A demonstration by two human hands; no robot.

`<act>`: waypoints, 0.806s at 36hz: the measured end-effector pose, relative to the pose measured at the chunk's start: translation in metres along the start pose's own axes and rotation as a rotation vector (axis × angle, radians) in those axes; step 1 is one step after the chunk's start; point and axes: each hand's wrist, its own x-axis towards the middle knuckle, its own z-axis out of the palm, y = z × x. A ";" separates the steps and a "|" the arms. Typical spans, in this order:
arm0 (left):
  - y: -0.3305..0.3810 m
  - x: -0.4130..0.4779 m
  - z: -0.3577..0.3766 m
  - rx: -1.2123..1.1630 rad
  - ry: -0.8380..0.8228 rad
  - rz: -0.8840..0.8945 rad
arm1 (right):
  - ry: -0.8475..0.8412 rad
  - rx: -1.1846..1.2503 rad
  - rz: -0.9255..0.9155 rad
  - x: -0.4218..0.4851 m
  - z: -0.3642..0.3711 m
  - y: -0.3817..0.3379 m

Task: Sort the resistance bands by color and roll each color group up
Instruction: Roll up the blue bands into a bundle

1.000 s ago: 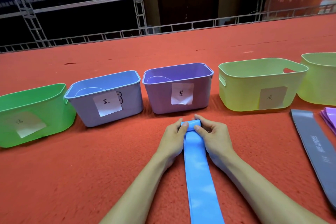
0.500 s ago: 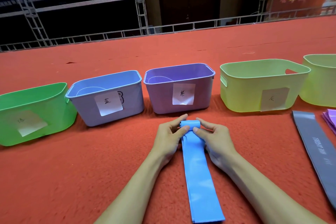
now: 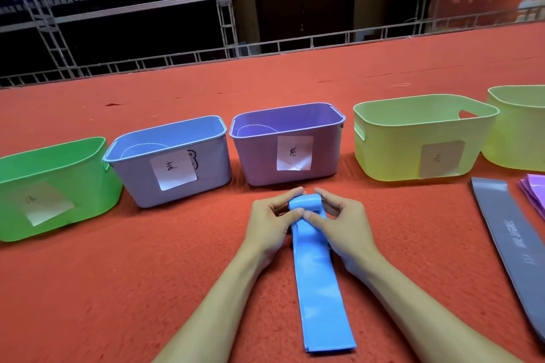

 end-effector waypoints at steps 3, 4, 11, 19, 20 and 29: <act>-0.001 0.000 -0.001 0.034 0.001 0.027 | 0.004 0.087 0.047 0.002 0.000 0.001; 0.000 0.000 -0.001 0.057 0.000 0.041 | 0.005 0.116 0.059 0.003 0.000 0.001; 0.001 -0.003 0.000 0.152 -0.036 0.129 | -0.038 0.249 0.085 0.000 -0.002 -0.004; 0.002 -0.001 0.001 0.052 -0.099 0.045 | -0.026 0.288 0.050 0.000 -0.007 -0.009; 0.002 -0.001 0.002 0.022 -0.098 0.024 | -0.021 0.281 0.045 0.000 -0.007 -0.009; -0.006 0.003 0.005 0.077 -0.106 -0.088 | 0.026 0.213 0.043 0.002 -0.007 -0.006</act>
